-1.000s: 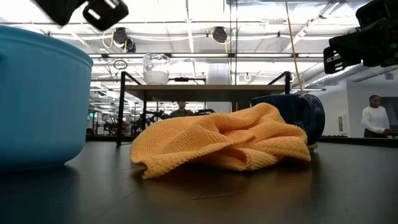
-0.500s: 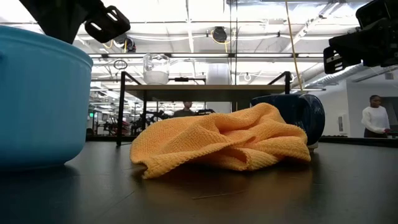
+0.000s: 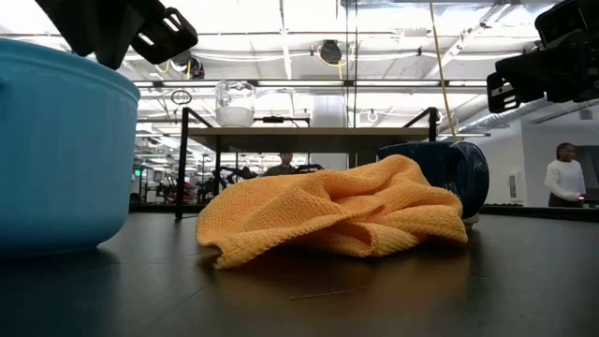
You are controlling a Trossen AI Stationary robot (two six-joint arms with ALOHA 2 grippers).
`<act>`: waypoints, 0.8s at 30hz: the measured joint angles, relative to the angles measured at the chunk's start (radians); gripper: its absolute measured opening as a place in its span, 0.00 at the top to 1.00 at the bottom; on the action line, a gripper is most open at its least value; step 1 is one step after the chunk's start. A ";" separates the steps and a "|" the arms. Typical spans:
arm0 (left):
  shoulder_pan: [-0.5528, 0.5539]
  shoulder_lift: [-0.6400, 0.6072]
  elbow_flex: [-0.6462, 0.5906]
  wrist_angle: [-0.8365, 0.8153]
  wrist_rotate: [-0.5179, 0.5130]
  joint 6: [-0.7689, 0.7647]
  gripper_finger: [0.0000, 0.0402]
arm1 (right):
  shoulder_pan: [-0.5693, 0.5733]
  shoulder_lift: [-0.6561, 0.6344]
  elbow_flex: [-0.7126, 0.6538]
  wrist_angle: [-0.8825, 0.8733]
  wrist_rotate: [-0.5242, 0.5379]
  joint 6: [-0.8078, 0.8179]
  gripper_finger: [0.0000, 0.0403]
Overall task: Stack small to large cups/mugs on shelf
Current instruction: Put the light blue mug on the shelf
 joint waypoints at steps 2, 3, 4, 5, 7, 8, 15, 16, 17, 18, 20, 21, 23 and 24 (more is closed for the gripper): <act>0.000 0.000 0.000 0.015 0.007 -0.005 0.79 | 0.000 0.000 0.000 0.000 0.000 0.000 1.00; 0.000 0.000 0.000 0.017 0.012 -0.004 0.79 | 0.000 0.000 0.000 0.000 0.000 0.000 1.00; 0.000 0.000 0.000 0.021 0.015 -0.003 0.78 | 0.000 0.000 0.000 0.000 0.000 0.000 1.00; 0.000 0.000 0.000 0.026 0.017 -0.003 0.78 | 0.000 0.000 0.000 0.000 0.000 0.000 1.00; 0.000 0.000 0.000 0.029 0.017 -0.002 0.78 | 0.000 0.000 0.000 0.000 0.000 0.000 1.00; 0.000 0.000 0.000 0.028 0.017 -0.002 0.78 | 0.000 0.000 0.000 0.000 0.000 0.000 1.00; 0.005 0.000 0.000 0.033 0.018 -0.010 0.78 | 0.000 0.000 0.000 0.000 0.000 0.000 1.00; 0.006 0.000 0.000 0.034 0.018 -0.018 0.78 | 0.000 0.000 0.000 0.000 0.000 0.000 1.00; 0.008 0.000 0.000 0.034 0.018 -0.024 0.78 | 0.000 0.000 0.000 0.000 0.000 0.000 1.00; 0.010 0.000 0.000 0.035 0.018 -0.027 0.78 | 0.000 0.000 0.000 0.000 0.000 0.000 1.00; 0.015 0.000 0.000 0.036 0.018 -0.035 0.78 | 0.000 0.000 0.000 0.000 0.000 0.000 1.00; 0.017 0.000 0.000 0.037 0.018 -0.036 0.78 | 0.000 0.000 0.000 0.000 0.000 0.000 1.00; 0.019 0.000 0.000 0.042 0.017 -0.037 0.78 | 0.000 0.000 0.000 0.000 0.000 0.000 1.00; 0.019 0.000 0.000 0.042 0.017 -0.037 0.78 | 0.000 0.000 0.000 0.000 0.000 0.000 1.00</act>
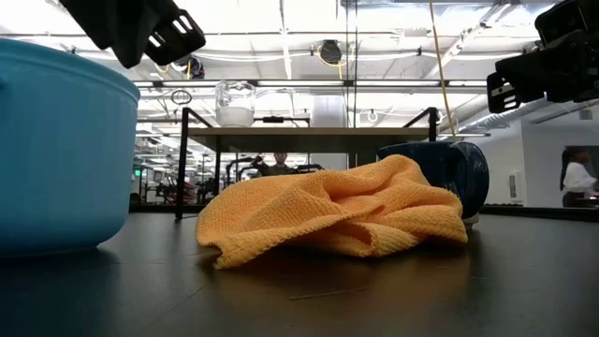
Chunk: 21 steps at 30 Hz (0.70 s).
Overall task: Stack small to large cups/mugs on shelf
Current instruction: Put the light blue mug on the shelf
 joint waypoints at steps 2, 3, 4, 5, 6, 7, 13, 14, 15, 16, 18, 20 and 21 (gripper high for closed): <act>0.001 0.000 0.000 0.000 0.000 0.000 0.78 | 0.000 0.000 0.000 0.000 0.000 0.000 1.00; 0.002 0.000 0.000 0.000 0.000 0.000 0.78 | 0.000 0.000 0.000 0.000 0.000 0.000 1.00; 0.004 0.000 0.000 0.000 0.001 -0.002 0.78 | 0.000 0.000 0.000 0.000 0.000 0.000 1.00; 0.006 0.000 0.000 0.000 0.000 -0.005 0.78 | 0.000 0.000 0.000 0.000 0.000 0.003 1.00; 0.007 0.000 0.000 0.000 0.000 -0.008 0.78 | 0.000 0.000 0.000 0.000 0.000 0.003 1.00; 0.008 0.000 0.000 0.000 0.001 -0.013 0.78 | 0.000 0.000 0.000 0.000 0.000 0.003 1.00; 0.012 0.000 0.000 0.000 0.010 -0.022 0.78 | 0.000 0.000 0.000 0.000 0.000 0.003 1.00; 0.013 0.000 0.000 0.000 0.010 -0.019 0.78 | 0.000 0.000 0.000 0.000 0.000 0.003 1.00; 0.013 0.000 0.000 0.000 0.010 -0.018 0.78 | 0.000 0.000 0.000 0.000 0.000 0.003 1.00; 0.013 0.000 0.000 0.000 0.009 -0.018 0.78 | 0.000 0.000 0.000 0.000 0.000 0.003 1.00; 0.013 0.000 0.000 0.000 0.000 -0.019 0.78 | 0.000 0.000 0.000 0.000 0.000 0.003 1.00; 0.016 0.000 0.000 -0.001 -0.003 -0.019 0.78 | 0.000 0.000 0.000 -0.001 0.000 0.003 1.00; 0.018 0.000 0.000 -0.002 -0.004 -0.019 0.78 | 0.000 0.000 0.000 -0.003 0.000 0.003 1.00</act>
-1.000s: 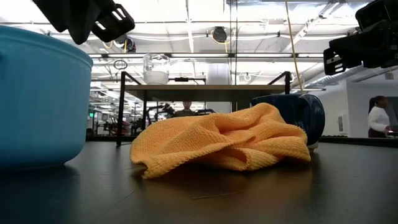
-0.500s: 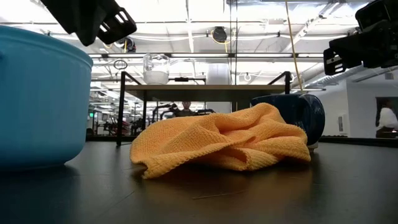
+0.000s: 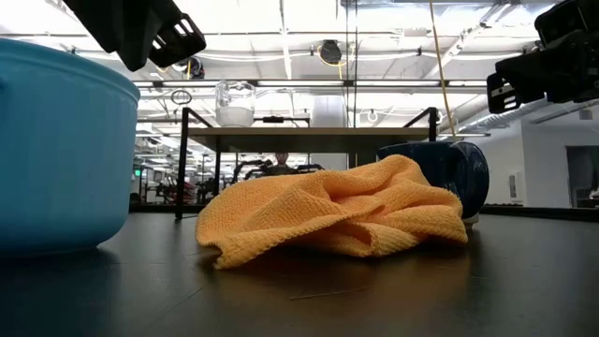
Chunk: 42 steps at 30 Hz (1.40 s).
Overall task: Stack small to large cups/mugs on shelf
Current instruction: Put the light blue mug on the shelf
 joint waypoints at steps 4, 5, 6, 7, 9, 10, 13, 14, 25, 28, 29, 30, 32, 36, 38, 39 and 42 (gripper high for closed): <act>0.009 0.000 0.000 -0.015 -0.002 0.000 0.78 | 0.000 0.000 0.000 -0.005 0.000 0.000 1.00; 0.009 0.000 0.000 -0.016 -0.002 -0.001 0.78 | 0.000 0.000 0.000 -0.006 0.000 0.000 1.00; 0.009 0.000 0.000 -0.015 -0.002 -0.001 0.78 | 0.000 0.000 0.000 -0.006 0.000 0.000 1.00; 0.008 0.000 0.000 -0.014 -0.002 -0.001 0.78 | 0.000 0.000 0.000 -0.006 0.000 0.000 1.00; 0.009 0.000 0.000 -0.008 -0.002 -0.008 0.78 | 0.000 0.000 0.000 -0.006 0.000 0.000 1.00; 0.011 0.000 0.000 -0.008 0.000 -0.015 0.78 | 0.000 0.000 0.000 -0.007 0.000 0.000 1.00; 0.016 0.000 0.000 -0.008 0.015 -0.031 0.78 | 0.000 0.000 0.000 -0.008 0.000 0.000 1.00; 0.017 0.000 0.000 -0.008 0.024 -0.034 0.78 | 0.000 0.000 0.000 -0.007 0.000 0.000 1.00; 0.016 0.000 0.000 -0.009 0.059 -0.075 0.78 | 0.000 0.000 0.000 -0.009 0.000 0.000 1.00; 0.012 0.000 0.000 -0.009 0.043 -0.048 0.78 | 0.000 0.000 0.000 -0.010 0.000 0.000 1.00; 0.012 0.000 0.000 -0.009 0.033 -0.030 0.78 | 0.000 0.000 0.000 -0.010 0.000 0.000 1.00; 0.012 0.000 0.000 -0.009 0.022 -0.015 0.78 | 0.000 0.000 0.000 -0.010 0.000 0.000 1.00; 0.012 0.000 0.000 -0.009 -0.002 -0.006 0.78 | 0.000 0.000 0.000 -0.010 0.000 0.000 1.00; 0.012 0.000 0.000 -0.009 -0.027 -0.006 0.78 | 0.000 0.000 0.000 -0.011 0.000 0.000 1.00; 0.012 0.000 0.000 -0.009 -0.024 0.005 0.78 | 0.000 0.000 0.000 -0.011 0.000 -0.001 1.00; 0.012 0.000 0.000 -0.012 -0.024 0.020 0.78 | 0.000 0.000 0.000 -0.011 0.000 -0.001 1.00; 0.012 0.000 0.000 -0.044 -0.023 0.057 0.78 | 0.000 0.000 0.000 -0.011 0.000 -0.001 1.00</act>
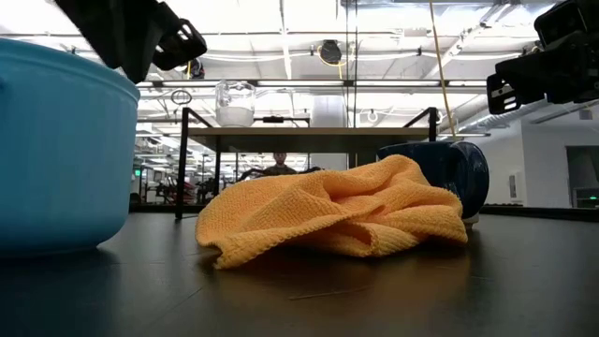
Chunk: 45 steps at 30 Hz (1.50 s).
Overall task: Stack small to large cups/mugs on shelf
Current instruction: Put the light blue mug on the shelf
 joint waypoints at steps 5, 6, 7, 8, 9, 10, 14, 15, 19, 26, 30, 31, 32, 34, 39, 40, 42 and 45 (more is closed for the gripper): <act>0.000 0.000 0.000 -0.026 0.000 0.000 0.78 | 0.000 0.000 0.000 0.000 0.000 -0.001 1.00; 0.000 0.000 0.000 -0.020 0.000 0.000 0.78 | 0.000 0.000 0.000 0.000 0.000 -0.002 1.00; 0.001 0.000 0.000 -0.016 -0.001 0.000 0.78 | 0.000 0.000 0.000 -0.001 0.000 -0.002 1.00; 0.004 0.000 0.000 -0.016 -0.002 -0.008 0.78 | 0.000 0.000 0.000 -0.001 0.000 -0.003 1.00; 0.007 0.000 0.000 -0.016 -0.002 -0.011 0.78 | 0.000 0.000 0.000 -0.001 0.000 -0.004 1.00; 0.011 0.000 0.000 -0.016 -0.002 -0.013 0.78 | 0.000 0.000 0.000 -0.001 0.000 -0.006 1.00; 0.032 0.000 0.000 -0.022 0.021 -0.047 0.78 | 0.000 0.000 0.000 -0.001 0.000 -0.006 1.00; 0.035 0.000 0.000 -0.022 0.030 -0.047 0.78 | 0.000 0.000 0.000 -0.001 0.000 -0.006 1.00; 0.042 0.000 0.000 -0.021 0.063 -0.055 0.78 | 0.000 0.000 0.000 -0.001 0.000 -0.005 1.00; 0.042 0.000 0.000 -0.019 0.039 -0.043 0.78 | 0.000 0.000 0.000 -0.001 0.000 -0.003 1.00; 0.038 0.000 0.000 -0.021 0.019 0.036 0.81 | 0.000 0.000 0.000 -0.001 0.000 -0.003 1.00; 0.034 0.000 0.000 -0.021 0.021 0.053 0.84 | 0.000 0.000 0.000 -0.001 0.000 -0.001 1.00; 0.033 0.000 0.000 -0.020 0.025 0.069 0.89 | 0.000 0.000 0.000 -0.001 0.000 0.002 1.00; 0.032 0.000 0.000 -0.018 0.028 0.085 0.97 | 0.000 0.000 0.000 -0.001 0.000 0.009 1.00; 0.035 0.000 0.000 -0.016 0.040 0.108 0.99 | 0.000 0.000 0.000 -0.001 0.000 0.011 1.00; 0.036 0.000 0.000 -0.016 0.041 0.102 0.99 | 0.000 0.000 0.000 -0.001 0.000 0.010 1.00; 0.040 0.000 0.000 -0.017 0.041 0.097 0.98 | 0.000 0.000 0.000 -0.001 0.000 0.007 1.00; 0.047 0.000 0.000 -0.016 0.028 0.069 0.93 | 0.000 0.000 0.000 -0.001 0.000 0.005 1.00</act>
